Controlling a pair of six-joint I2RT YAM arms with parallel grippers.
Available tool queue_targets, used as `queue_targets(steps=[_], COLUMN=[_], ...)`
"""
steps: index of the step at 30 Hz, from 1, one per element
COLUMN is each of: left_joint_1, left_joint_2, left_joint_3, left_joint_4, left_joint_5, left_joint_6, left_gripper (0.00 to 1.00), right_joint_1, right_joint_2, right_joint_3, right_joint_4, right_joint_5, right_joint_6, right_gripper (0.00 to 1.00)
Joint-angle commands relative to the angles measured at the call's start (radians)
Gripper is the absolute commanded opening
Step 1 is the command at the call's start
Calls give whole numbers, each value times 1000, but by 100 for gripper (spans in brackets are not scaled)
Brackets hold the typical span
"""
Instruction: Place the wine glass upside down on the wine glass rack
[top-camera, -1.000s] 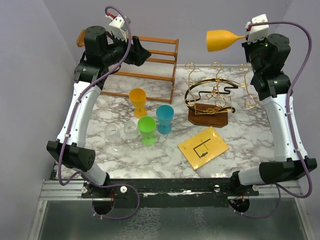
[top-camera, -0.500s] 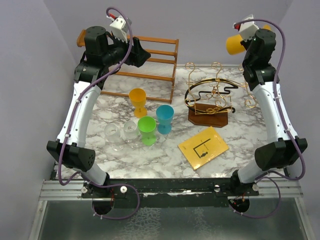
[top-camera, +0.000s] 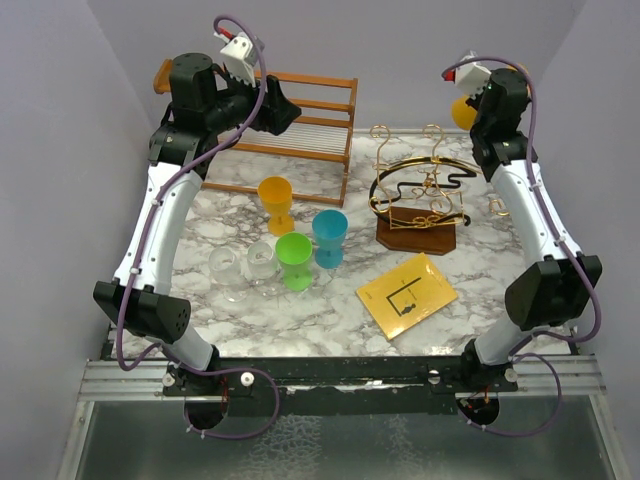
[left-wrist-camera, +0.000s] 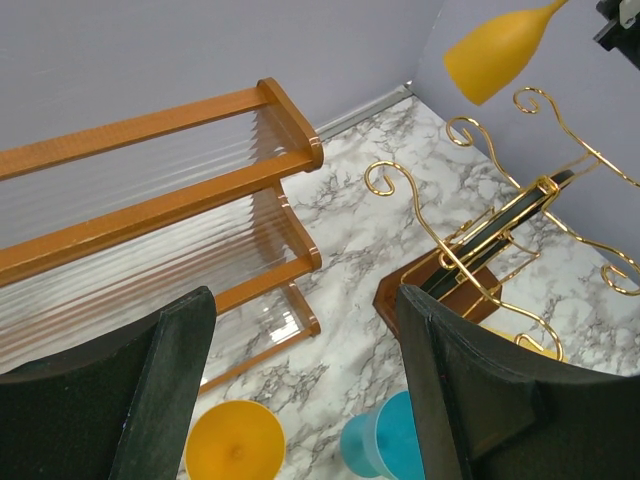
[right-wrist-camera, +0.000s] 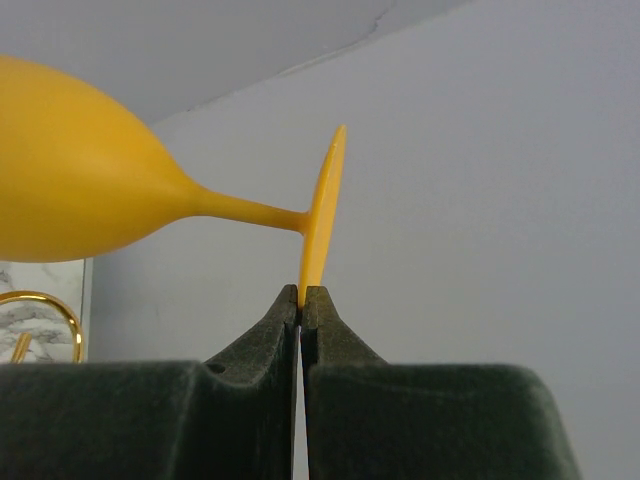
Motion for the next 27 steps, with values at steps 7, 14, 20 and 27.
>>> queue_targets(steps=[7,14,20,27], left_joint_1=[3,3,3,3], left_joint_2=[-26,-32,-35,-42], left_joint_3=[-23,-29,-40,-46], left_joint_4=[4,6,11,12], left_joint_5=[-18,-18,-18,-17], left_joint_6=[25,27,30,34], left_gripper=[75,75,75,75], right_joint_1=[10,33,44,56], right_joint_2=[0,-43,-77,-109], right_joint_3=[-60,-131,-157,-179], right_joint_4=[-94,-130,-175,-227], right_joint_5=[-170,-171,-191,-188], right_joint_6=[-42,-81,-98,-106], right_gripper=[1,1,1,1])
